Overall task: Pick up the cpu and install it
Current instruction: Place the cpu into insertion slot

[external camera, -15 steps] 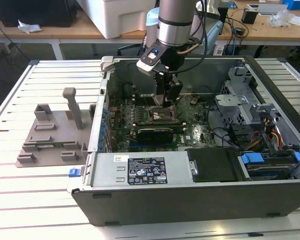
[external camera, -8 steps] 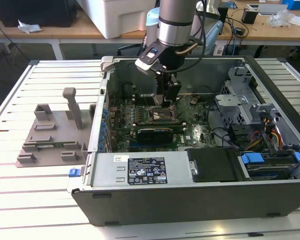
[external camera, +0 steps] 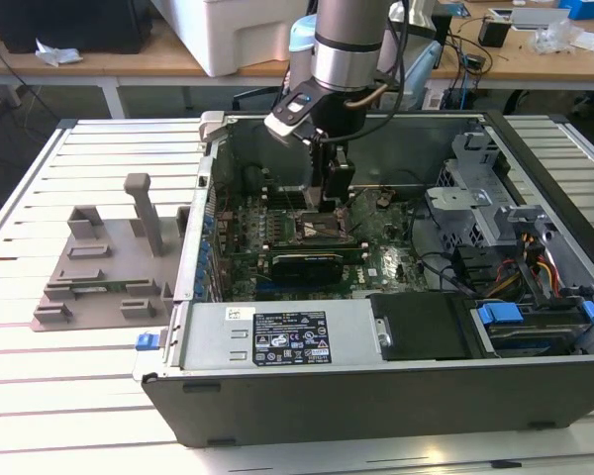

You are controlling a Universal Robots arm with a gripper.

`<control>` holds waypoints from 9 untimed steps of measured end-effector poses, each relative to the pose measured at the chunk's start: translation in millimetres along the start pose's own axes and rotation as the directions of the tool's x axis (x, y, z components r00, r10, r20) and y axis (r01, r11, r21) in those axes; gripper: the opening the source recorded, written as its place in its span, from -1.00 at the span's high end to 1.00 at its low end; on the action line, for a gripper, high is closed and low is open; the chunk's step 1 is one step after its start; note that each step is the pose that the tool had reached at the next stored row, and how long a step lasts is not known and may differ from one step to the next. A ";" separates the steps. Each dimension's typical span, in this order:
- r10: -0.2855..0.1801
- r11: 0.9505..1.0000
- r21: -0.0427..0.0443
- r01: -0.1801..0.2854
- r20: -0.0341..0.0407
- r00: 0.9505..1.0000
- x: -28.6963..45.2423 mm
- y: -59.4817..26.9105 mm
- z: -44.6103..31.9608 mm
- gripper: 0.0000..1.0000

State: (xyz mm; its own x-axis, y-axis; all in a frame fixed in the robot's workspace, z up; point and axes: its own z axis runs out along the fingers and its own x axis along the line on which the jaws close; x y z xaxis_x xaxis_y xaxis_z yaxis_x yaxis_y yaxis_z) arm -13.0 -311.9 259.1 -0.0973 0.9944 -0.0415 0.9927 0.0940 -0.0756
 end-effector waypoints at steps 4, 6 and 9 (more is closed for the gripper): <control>0.058 0.998 0.003 -0.058 -0.004 0.998 0.0 0.0 0.1 -0.08; 0.084 0.996 0.004 -0.084 -0.006 0.996 0.0 0.0 0.1 -0.08; 0.085 0.996 0.004 -0.085 -0.006 0.996 0.0 0.0 0.1 -0.08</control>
State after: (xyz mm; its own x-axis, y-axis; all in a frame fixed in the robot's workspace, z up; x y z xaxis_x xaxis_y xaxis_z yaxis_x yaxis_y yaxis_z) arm -13.0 -311.9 259.0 -0.0125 0.9991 -0.0417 0.9971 0.0094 -0.0756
